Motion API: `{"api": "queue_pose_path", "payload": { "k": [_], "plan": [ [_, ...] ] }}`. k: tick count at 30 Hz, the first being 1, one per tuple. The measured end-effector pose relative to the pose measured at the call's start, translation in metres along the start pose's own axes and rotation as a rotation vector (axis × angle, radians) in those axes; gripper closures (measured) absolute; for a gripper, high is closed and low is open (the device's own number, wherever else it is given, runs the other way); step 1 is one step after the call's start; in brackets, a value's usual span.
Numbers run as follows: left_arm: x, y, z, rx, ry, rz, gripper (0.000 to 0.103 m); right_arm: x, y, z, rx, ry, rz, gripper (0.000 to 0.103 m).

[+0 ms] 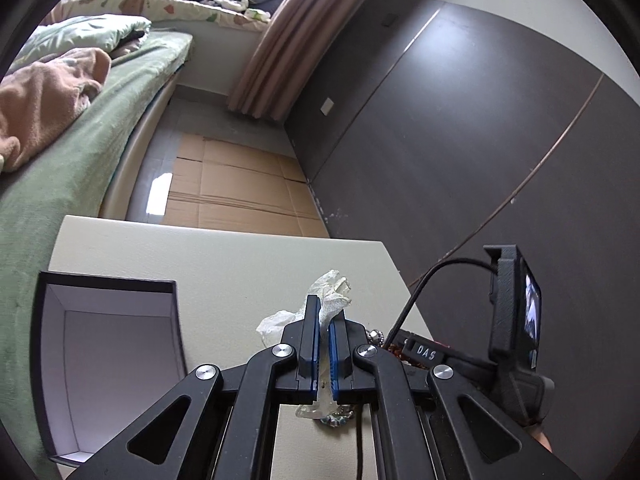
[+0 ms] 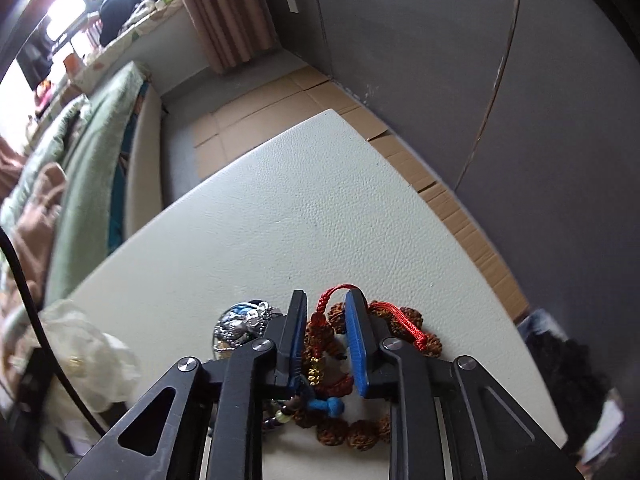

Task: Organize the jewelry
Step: 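Release the white flower piece into the black box while right gripper holds bracelet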

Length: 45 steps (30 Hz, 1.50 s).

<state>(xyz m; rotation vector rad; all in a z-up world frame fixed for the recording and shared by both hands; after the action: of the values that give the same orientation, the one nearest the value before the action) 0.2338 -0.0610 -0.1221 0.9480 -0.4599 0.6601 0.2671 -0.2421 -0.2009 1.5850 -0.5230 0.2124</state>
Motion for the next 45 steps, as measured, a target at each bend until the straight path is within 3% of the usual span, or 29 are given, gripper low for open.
{"api": "queue_pose_path", "payload": {
  "k": [4, 6, 7, 12, 15, 31, 35, 45],
  "plan": [
    [0.006, 0.005, -0.007, 0.004, 0.012, 0.006, 0.100, 0.001, 0.003, -0.003, -0.083, 0.083, 0.009, 0.082],
    [0.005, 0.011, -0.009, 0.003, 0.009, 0.012, 0.100, 0.003, 0.005, 0.000, -0.110, 0.082, 0.018, 0.094],
    [0.006, 0.013, -0.010, 0.004, 0.007, 0.016, 0.100, 0.004, 0.005, 0.003, -0.099, 0.066, 0.019, 0.094],
    [0.007, 0.031, -0.016, 0.025, 0.007, 0.037, 0.100, -0.002, 0.014, 0.019, 0.116, -0.083, -0.010, 0.094],
    [0.009, 0.044, -0.018, 0.037, 0.000, 0.058, 0.100, -0.005, 0.023, 0.025, 0.177, -0.123, 0.005, 0.094],
    [-0.002, 0.087, -0.026, 0.091, -0.034, 0.096, 0.100, -0.035, 0.041, 0.050, 0.220, -0.222, 0.012, 0.094],
    [-0.009, 0.099, -0.027, 0.091, -0.017, 0.107, 0.100, -0.034, 0.061, 0.046, 0.325, -0.245, 0.067, 0.094],
    [-0.010, 0.127, -0.044, 0.151, 0.008, 0.173, 0.100, -0.033, 0.112, 0.017, 0.477, -0.188, 0.206, 0.094]
  ]
}}
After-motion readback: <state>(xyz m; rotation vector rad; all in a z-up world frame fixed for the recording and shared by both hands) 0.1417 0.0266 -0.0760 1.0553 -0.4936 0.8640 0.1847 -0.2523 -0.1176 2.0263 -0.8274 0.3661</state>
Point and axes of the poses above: each gripper's, at about its wrist camera, not at the fingertips, and y roughly against the way its jaws point, z to its right, x to its top, the point moved 10 cm from there along -y, roughly the way its jaws point
